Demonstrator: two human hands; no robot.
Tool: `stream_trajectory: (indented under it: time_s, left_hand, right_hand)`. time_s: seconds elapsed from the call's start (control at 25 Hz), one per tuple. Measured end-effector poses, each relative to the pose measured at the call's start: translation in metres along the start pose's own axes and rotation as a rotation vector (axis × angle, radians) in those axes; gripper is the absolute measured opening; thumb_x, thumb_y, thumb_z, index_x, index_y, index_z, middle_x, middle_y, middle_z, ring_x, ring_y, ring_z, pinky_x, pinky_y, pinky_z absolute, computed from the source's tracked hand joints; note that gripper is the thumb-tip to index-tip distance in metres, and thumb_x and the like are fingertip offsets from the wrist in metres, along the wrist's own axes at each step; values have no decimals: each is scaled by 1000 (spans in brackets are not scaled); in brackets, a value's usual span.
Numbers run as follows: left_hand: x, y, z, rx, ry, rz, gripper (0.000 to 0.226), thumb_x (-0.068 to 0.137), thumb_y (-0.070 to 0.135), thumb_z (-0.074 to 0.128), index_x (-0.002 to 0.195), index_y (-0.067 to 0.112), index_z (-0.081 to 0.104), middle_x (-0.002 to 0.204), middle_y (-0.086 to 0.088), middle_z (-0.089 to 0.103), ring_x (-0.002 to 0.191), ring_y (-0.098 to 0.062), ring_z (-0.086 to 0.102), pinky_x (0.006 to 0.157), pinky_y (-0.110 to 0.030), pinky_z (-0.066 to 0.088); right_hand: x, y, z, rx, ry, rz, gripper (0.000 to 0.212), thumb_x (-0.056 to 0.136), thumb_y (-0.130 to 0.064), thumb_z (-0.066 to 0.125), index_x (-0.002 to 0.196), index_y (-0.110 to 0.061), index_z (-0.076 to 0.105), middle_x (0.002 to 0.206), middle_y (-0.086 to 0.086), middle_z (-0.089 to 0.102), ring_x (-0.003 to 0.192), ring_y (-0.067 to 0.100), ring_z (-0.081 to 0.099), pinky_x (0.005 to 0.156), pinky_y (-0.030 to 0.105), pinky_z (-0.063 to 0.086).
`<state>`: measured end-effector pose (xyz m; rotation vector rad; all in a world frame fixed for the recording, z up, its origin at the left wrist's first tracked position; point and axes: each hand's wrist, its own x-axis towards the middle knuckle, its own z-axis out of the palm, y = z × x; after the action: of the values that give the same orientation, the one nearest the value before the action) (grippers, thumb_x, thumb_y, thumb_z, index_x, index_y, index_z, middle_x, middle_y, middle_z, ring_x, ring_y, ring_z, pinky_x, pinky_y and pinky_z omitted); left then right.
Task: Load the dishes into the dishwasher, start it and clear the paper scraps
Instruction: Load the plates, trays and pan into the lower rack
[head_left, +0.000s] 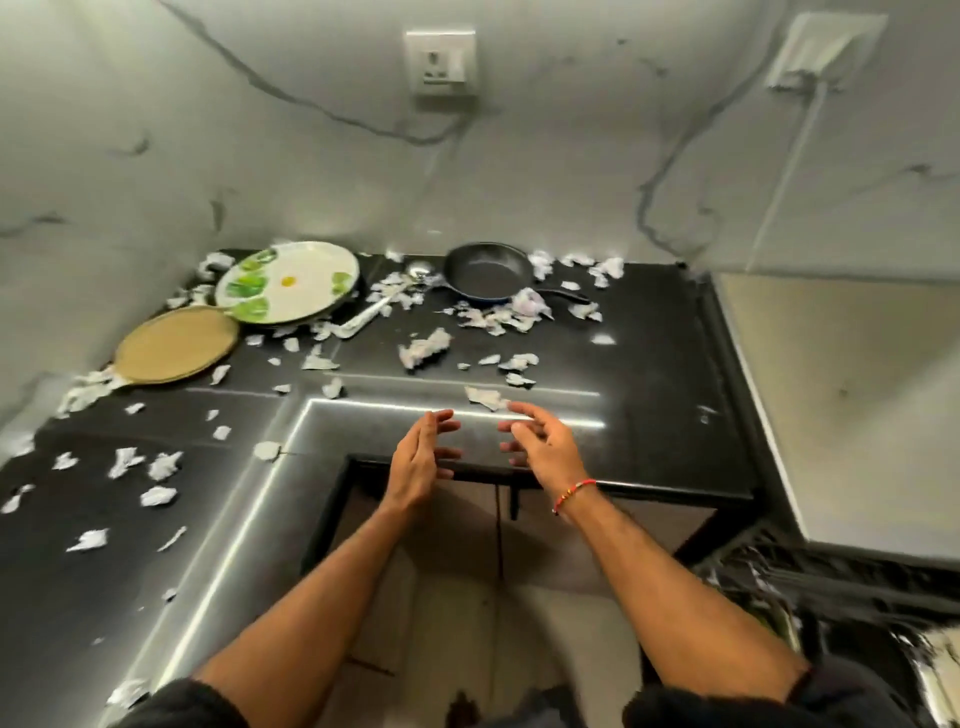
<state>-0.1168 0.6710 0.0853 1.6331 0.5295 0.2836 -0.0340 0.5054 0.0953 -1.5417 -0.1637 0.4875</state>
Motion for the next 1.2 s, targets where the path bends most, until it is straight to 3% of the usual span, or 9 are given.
stream_trajectory:
  time_s: [0.16,0.4,0.52,0.72,1.04,1.2]
  left_hand:
    - [21,-1,-76,-42,172,-42,45,107,48,30,130,23,59,122,6,68,93,-25,72,69,-36,58]
    - [45,-10,-122,-110,347,-62,46,101,58,33,128,31,60,123,8,66,95,-25,71,74,-42,57]
    - [58,-8,-137,-110,444,-115,42,104,53,33,129,30,58,123,8,65,97,-24,70,80,-44,58]
    - [85,9,-173,-141,644,-108,36,108,42,36,129,23,57,121,4,68,89,-21,69,68,-36,52]
    - [116,1,-221,-87,785,-116,28,106,37,44,128,26,57,121,7,65,95,-23,70,66,-34,55]
    - [143,-15,-267,-88,860,-159,21,104,29,53,123,28,58,121,2,64,96,-18,69,76,-41,58]
  right_hand:
    - [38,-8,72,-5,-116,33,27,101,-10,49,122,-22,62,107,5,73,87,23,71,78,40,58]
    - [86,-13,131,-53,-259,63,27,101,-12,51,124,-22,61,107,2,73,92,23,72,79,39,61]
    - [116,-23,160,-65,-354,87,27,101,-10,50,125,-21,60,109,2,72,94,24,72,82,42,60]
    - [171,-52,209,28,-479,74,28,100,-5,51,126,-14,59,111,8,72,88,24,70,80,42,58]
    - [210,-55,267,72,-578,157,30,100,-5,51,128,-14,57,122,10,67,110,34,66,94,48,55]
    - [223,-54,309,52,-607,209,29,97,-3,54,123,-16,58,128,13,64,111,32,64,95,48,53]
